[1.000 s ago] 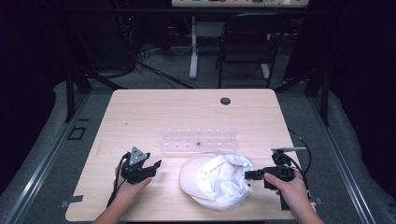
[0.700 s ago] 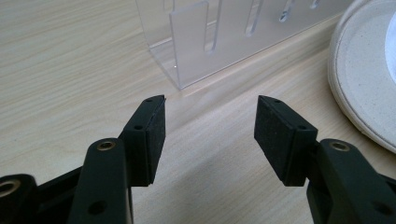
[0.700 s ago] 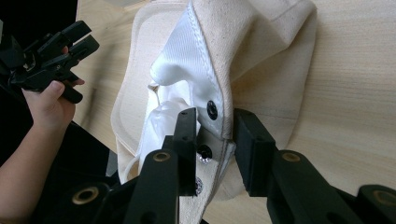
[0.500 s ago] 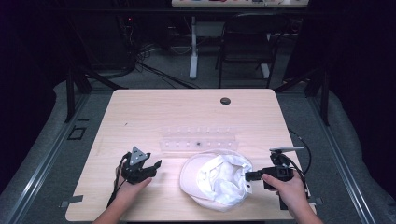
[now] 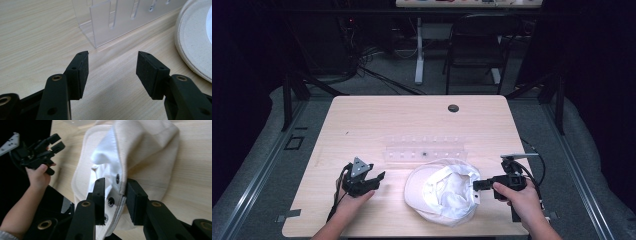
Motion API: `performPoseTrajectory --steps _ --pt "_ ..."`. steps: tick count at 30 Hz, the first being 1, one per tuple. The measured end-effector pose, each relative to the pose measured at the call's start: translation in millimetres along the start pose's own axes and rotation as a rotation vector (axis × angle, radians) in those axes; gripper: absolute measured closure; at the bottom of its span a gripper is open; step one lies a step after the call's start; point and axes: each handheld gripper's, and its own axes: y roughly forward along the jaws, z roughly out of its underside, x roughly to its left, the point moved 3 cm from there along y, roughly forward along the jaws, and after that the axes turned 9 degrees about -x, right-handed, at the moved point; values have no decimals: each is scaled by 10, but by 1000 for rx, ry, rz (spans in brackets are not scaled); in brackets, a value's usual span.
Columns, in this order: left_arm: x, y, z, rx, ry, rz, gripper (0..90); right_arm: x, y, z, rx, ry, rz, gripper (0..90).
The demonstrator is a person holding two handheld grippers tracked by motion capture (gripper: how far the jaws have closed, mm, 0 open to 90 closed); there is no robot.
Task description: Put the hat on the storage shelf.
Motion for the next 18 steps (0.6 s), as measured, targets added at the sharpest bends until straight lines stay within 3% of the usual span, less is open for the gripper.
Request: performPoseTrajectory --steps 2,7,11,14,18 --pt "-1 1 1 1 0 0 442 25 1 -7 -2 -5 -15 706" --pt "-5 1 1 4 5 1 442 36 22 -14 3 -9 -2 712" --pt "-7 7 4 7 5 1 443 -7 78 -7 10 1 8 748" --pt "-9 8 5 6 5 1 442 -19 84 -15 16 4 1 834" --pt "-8 7 4 7 5 0 443 34 78 -26 17 -9 19 838"
